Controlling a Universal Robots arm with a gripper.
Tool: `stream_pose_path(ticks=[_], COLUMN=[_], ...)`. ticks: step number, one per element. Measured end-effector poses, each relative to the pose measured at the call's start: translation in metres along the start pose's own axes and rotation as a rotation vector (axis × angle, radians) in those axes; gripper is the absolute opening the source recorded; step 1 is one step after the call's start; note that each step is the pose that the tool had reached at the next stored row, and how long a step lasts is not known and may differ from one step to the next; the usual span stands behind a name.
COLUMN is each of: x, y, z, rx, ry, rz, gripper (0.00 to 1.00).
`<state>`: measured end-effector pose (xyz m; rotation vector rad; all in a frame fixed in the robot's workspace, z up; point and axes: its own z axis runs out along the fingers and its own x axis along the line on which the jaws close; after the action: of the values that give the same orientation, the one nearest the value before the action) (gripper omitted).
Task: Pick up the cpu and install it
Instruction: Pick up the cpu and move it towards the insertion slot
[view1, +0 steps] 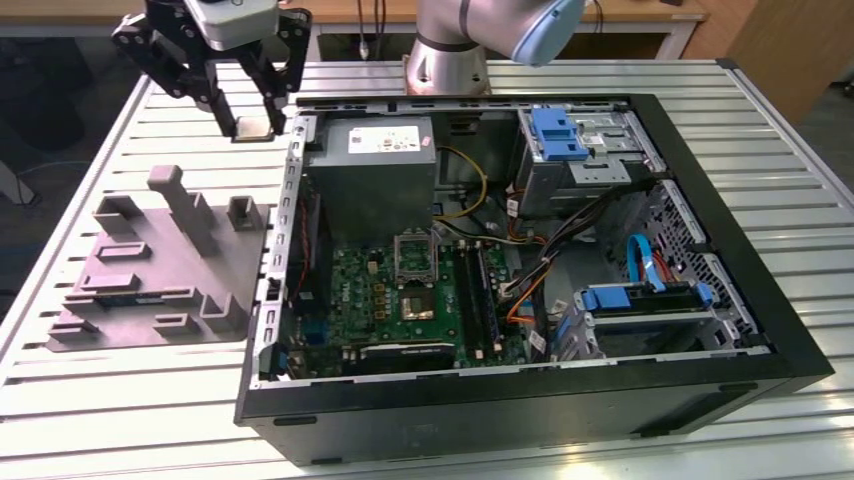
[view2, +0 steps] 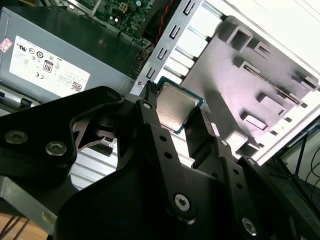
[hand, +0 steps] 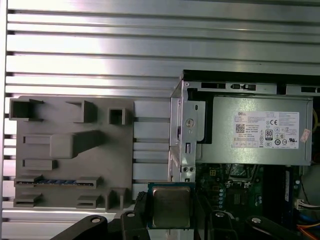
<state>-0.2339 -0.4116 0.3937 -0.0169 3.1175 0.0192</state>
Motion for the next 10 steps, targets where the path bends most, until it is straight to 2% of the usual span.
stream_pose_path(ticks=[10], x=[-0.0051], y=[-0.0001], z=[0.0001], rx=[0.0], ry=[0.0], rz=[0.0], gripper=[0.47])
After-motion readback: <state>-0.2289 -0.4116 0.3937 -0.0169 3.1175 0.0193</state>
